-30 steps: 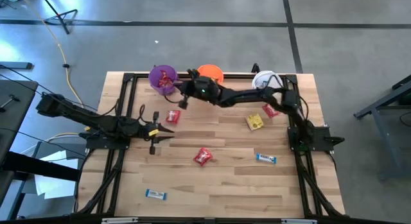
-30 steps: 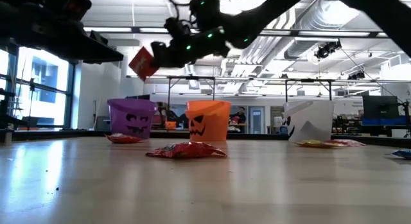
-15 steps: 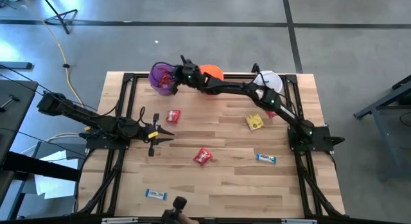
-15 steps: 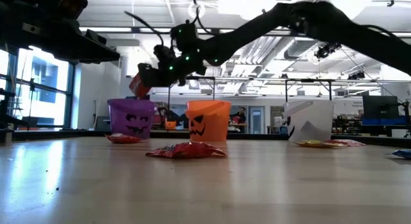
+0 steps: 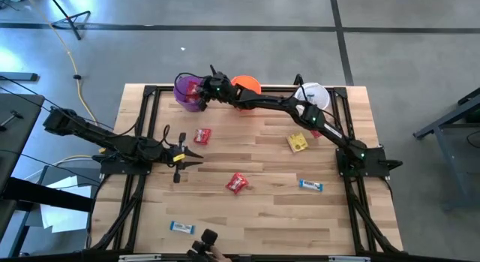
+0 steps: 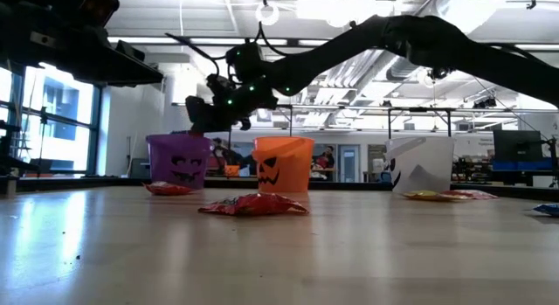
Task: Sort candy
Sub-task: Put the red candy into the violet bucket
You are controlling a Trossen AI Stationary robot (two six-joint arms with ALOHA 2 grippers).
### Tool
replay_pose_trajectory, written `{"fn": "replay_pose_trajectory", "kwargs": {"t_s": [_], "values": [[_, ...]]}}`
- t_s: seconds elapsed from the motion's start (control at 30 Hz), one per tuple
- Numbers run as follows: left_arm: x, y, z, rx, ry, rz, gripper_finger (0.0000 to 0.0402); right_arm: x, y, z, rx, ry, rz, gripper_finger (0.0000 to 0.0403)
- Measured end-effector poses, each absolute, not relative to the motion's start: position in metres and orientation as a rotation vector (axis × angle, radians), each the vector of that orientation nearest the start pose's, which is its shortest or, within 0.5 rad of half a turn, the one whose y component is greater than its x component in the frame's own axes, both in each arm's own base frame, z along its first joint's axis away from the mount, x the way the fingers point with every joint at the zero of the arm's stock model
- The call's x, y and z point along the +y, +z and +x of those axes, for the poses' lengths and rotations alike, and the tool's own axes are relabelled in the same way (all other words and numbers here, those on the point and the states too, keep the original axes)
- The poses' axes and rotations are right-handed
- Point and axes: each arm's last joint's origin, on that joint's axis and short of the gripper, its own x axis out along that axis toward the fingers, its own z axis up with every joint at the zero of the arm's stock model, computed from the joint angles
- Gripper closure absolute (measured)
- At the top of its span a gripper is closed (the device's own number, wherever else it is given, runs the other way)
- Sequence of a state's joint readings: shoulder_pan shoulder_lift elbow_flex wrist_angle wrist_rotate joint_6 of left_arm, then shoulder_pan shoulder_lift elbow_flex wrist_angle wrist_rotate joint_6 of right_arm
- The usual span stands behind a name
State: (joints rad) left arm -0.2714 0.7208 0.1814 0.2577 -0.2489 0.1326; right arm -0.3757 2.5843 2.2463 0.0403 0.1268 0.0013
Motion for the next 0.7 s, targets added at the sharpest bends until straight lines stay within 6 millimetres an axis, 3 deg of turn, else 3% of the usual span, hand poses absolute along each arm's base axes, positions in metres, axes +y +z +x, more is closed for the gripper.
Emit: {"fn": "replay_pose_trajectory", "kwargs": {"t_s": [0.13,0.2,0.3,0.43,0.53,0.7], "values": [[-0.035,0.177,0.151,0.271,-0.04,0.204,0.0333,-0.213,0.199,0.545,0.366,-0.48,0.006,0.0256],[-0.035,0.177,0.151,0.272,-0.041,0.205,0.0333,-0.208,0.212,0.546,0.4,-0.481,-0.018,0.0247],[-0.035,0.177,0.151,0.272,-0.041,0.206,0.0333,-0.196,0.23,0.543,0.416,-0.505,-0.102,0.0282],[-0.035,0.177,0.151,0.273,-0.04,0.208,0.0333,-0.185,0.246,0.534,0.452,-0.512,-0.158,0.0384],[-0.035,0.177,0.151,0.273,-0.042,0.214,0.0333,-0.18,0.249,0.526,0.464,-0.515,-0.151,0.0389],[-0.035,0.177,0.151,0.272,-0.043,0.224,0.0333,-0.154,0.225,0.504,0.443,-0.505,-0.146,0.04]]}}
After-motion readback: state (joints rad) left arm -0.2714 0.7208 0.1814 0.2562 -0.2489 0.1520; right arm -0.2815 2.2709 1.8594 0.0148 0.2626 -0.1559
